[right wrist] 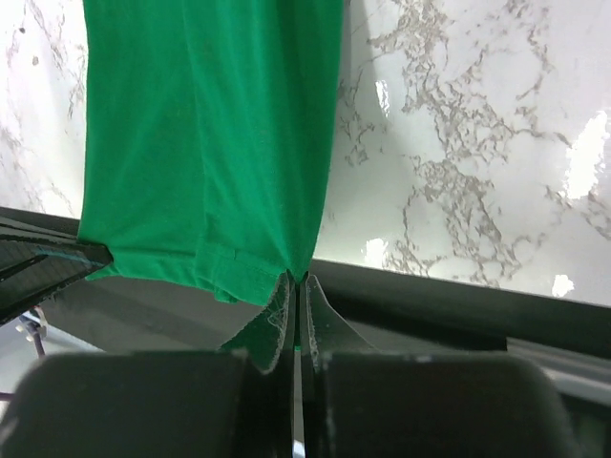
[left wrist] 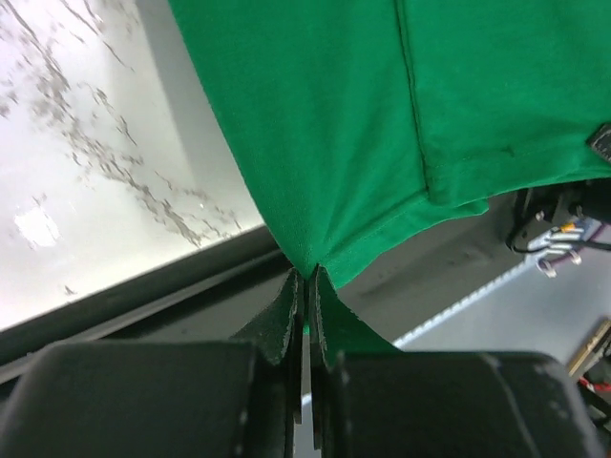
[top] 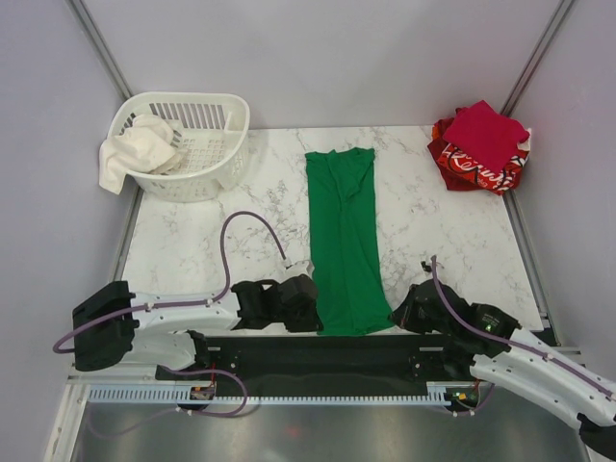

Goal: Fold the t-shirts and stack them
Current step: Fold the tshirt

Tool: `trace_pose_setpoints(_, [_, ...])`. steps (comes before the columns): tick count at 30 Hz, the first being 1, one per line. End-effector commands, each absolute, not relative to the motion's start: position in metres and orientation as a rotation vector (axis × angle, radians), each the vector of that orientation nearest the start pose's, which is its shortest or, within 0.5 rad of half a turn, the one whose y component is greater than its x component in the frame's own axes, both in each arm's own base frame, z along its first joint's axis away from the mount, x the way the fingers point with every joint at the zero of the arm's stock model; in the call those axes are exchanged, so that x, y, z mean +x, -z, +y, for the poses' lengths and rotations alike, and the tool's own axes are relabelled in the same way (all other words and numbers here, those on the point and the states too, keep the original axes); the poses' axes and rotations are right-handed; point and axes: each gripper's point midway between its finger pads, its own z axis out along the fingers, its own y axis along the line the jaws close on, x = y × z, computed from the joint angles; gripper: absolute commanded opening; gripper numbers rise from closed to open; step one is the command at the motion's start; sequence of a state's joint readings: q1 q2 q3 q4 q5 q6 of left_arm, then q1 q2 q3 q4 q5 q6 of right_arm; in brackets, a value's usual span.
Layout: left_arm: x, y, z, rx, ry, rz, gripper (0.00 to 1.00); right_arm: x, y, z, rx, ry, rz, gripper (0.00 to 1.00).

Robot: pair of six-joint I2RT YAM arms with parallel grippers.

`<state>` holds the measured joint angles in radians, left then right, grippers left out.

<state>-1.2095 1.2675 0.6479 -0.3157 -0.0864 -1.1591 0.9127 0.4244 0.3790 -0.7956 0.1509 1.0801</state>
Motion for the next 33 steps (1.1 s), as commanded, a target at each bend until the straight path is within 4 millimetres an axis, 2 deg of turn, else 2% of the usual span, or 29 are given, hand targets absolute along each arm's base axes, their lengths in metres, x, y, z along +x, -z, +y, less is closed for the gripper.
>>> trace_pose_setpoints(1, [0.081, -0.087, -0.308, -0.016, 0.886, 2.708, 0.02, 0.101, -0.09, 0.141, 0.221, -0.64, 2.538, 0.0])
trace_pose_setpoints(2, [0.084, -0.097, -0.31, -0.019, 0.907, 2.682, 0.02, 0.108, -0.111, 0.143, 0.226, -0.652, 2.49, 0.0])
trace_pose_setpoints(5, [0.091, -0.121, -0.309, -0.015, 0.927, 2.617, 0.02, 0.13, -0.144, 0.134, 0.208, -0.544, 2.402, 0.0])
trace_pose_setpoints(7, [0.096, -0.131, -0.305, -0.003, 0.905, 2.587, 0.02, 0.141, -0.151, 0.137, 0.181, -0.472, 2.397, 0.0])
trace_pose_setpoints(9, [0.112, -0.149, -0.305, -0.007, 0.877, 2.527, 0.02, 0.152, -0.148, 0.144, 0.118, -0.398, 2.413, 0.0])
trace_pose_setpoints(10, [0.117, -0.155, -0.303, -0.005, 0.851, 2.524, 0.02, 0.159, -0.156, 0.147, 0.107, -0.383, 2.395, 0.0])
trace_pose_setpoints(12, [0.132, -0.158, -0.298, -0.018, 0.827, 2.516, 0.02, 0.17, -0.156, 0.154, 0.068, -0.329, 2.395, 0.0])
trace_pose_setpoints(13, [0.143, -0.161, -0.296, -0.022, 0.821, 2.513, 0.02, 0.178, -0.167, 0.16, 0.057, -0.342, 2.369, 0.0])
trace_pose_setpoints(15, [0.156, -0.165, -0.293, -0.023, 0.817, 2.504, 0.02, 0.189, -0.165, 0.165, 0.047, -0.31, 2.386, 0.0])
trace_pose_setpoints(17, [0.177, -0.175, -0.289, -0.026, 0.807, 2.478, 0.02, 0.201, -0.172, 0.173, 0.047, -0.33, 2.38, 0.0])
trace_pose_setpoints(18, [0.184, -0.179, -0.288, -0.025, 0.806, 2.469, 0.02, 0.21, -0.168, 0.171, 0.046, -0.295, 2.395, 0.0])
trace_pose_setpoints(19, [0.193, -0.187, -0.289, -0.024, 0.818, 2.455, 0.02, 0.217, -0.172, 0.172, 0.046, -0.296, 2.389, 0.0])
trace_pose_setpoints(20, [0.204, -0.182, -0.285, -0.023, 0.798, 2.471, 0.02, 0.224, -0.174, 0.174, 0.051, -0.298, 2.38, 0.0])
trace_pose_setpoints(21, [0.21, -0.183, -0.285, -0.017, 0.797, 2.471, 0.02, 0.233, -0.17, 0.171, 0.047, -0.271, 2.395, 0.0])
trace_pose_setpoints(22, [0.217, -0.189, -0.288, 0.003, 0.806, 2.462, 0.02, 0.24, -0.174, 0.172, 0.047, -0.275, 2.387, 0.0])
trace_pose_setpoints(23, [0.23, -0.182, -0.284, -0.02, 0.767, 2.474, 0.02, 0.247, -0.175, 0.172, 0.052, -0.275, 2.383, 0.0])
trace_pose_setpoints(24, [0.233, -0.18, -0.286, -0.005, 0.774, 2.487, 0.02, 0.255, -0.17, 0.171, 0.055, -0.263, 2.405, 0.0])
trace_pose_setpoints(26, [0.248, -0.183, -0.286, 0.0, 0.772, 2.481, 0.02, 0.268, -0.173, 0.174, 0.036, -0.259, 2.398, 0.0])
trace_pose_setpoints(27, [0.255, -0.175, -0.287, 0.001, 0.749, 2.503, 0.02, 0.274, -0.166, 0.174, 0.036, -0.241, 2.42, 0.0])
trace_pose_setpoints(29, [0.269, -0.178, -0.288, 0.009, 0.748, 2.496, 0.02, 0.286, -0.168, 0.177, 0.02, -0.235, 2.414, 0.0])
trace_pose_setpoints(30, [0.275, -0.17, -0.289, 0.009, 0.731, 2.515, 0.02, 0.292, -0.16, 0.178, 0.018, -0.216, 2.437, 0.0])
trace_pose_setpoints(31, [0.282, -0.173, -0.291, 0.022, 0.726, 2.506, 0.02, 0.299, -0.162, 0.18, 0.008, -0.22, 2.43, 0.0])
trace_pose_setpoints(32, [0.289, -0.172, -0.289, 0.015, 0.717, 2.505, 0.02, 0.305, -0.154, 0.179, 0.014, -0.202, 2.45, 0.0])
trace_pose_setpoints(33, [0.294, -0.162, -0.29, 0.016, 0.694, 2.528, 0.02, 0.311, -0.156, 0.181, 0.014, -0.205, 2.447, 0.0])
